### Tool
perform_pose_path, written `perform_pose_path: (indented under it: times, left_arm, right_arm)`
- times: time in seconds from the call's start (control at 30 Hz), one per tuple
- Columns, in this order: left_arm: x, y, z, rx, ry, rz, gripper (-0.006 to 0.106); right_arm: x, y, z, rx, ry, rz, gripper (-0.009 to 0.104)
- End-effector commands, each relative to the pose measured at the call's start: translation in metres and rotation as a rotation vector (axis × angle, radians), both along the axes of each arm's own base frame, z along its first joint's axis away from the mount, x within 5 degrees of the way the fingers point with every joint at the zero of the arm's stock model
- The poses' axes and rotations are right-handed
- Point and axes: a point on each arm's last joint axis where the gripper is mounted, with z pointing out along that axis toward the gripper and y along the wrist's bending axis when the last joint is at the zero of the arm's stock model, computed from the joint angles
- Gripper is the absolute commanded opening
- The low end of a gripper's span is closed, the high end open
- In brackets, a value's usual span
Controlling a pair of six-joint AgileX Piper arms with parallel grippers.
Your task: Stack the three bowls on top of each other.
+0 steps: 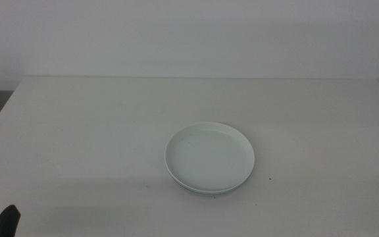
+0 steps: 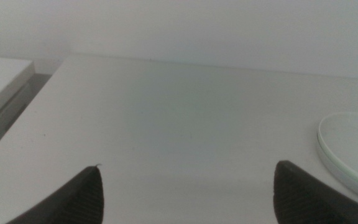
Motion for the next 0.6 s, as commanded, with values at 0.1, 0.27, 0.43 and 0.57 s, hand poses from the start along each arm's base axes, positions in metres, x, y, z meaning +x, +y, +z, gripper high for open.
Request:
perform_pose_path:
  times: [0.1, 0.27, 0.43, 0.57]
  left_arm:
    - [0.0008, 0.0003, 0.0011, -0.001, -0.040, 0.003, 0.094]
    - [0.0008, 0.0006, 0.0011, 0.016, -0.042, 0.005, 0.094]
    - [0.0010, 0.0007, 0.0022, 0.015, -0.054, 0.005, 0.094]
    - [0.0011, 0.0007, 0.0032, 0.014, -0.065, 0.006, 0.094]
  right_arm:
    - [0.0003, -0.0010, -0.0001, -0.021, -0.029, -0.012, 0.091]
    - [0.0005, -0.0012, 0.0018, -0.022, -0.050, -0.014, 0.091]
    - [0.0005, -0.0011, 0.0017, -0.012, -0.049, -0.013, 0.091]
    - [0.0005, -0.0011, 0.0018, -0.012, -0.050, -0.013, 0.091]
